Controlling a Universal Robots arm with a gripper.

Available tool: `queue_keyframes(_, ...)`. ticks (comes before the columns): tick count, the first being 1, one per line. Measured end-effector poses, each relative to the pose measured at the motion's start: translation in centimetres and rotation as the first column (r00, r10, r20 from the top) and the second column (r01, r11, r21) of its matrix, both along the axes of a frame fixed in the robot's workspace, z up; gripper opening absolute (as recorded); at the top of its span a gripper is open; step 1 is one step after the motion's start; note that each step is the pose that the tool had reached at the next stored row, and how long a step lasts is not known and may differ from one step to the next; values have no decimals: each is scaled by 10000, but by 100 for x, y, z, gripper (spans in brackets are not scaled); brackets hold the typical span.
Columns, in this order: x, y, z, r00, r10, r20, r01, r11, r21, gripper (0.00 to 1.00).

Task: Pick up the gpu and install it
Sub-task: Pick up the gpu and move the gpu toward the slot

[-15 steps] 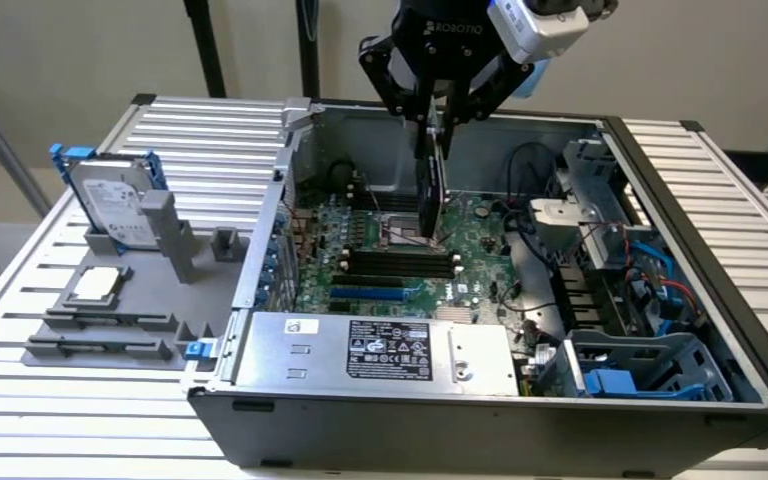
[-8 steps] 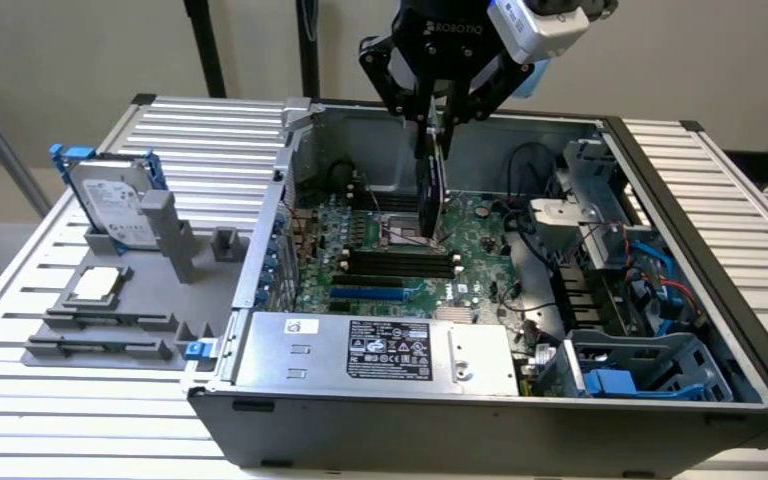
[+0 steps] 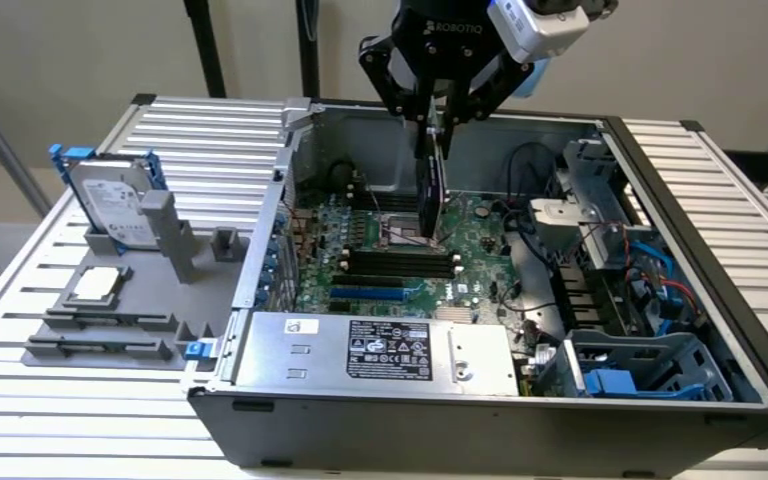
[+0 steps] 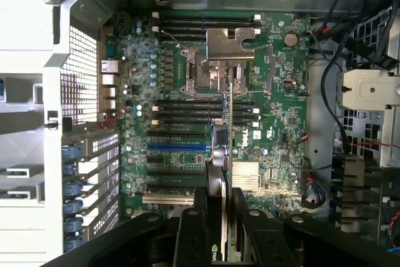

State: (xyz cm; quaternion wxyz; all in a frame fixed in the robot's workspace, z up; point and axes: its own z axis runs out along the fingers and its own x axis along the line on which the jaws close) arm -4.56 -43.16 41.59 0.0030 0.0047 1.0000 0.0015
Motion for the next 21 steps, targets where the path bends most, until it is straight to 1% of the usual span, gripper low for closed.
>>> queue_keyframes(19,0,0,0,10000,2,0,-2,10000,0,26)
queue_keyframes(21,0,0,0,10000,87,0,-87,10000,-1,26)
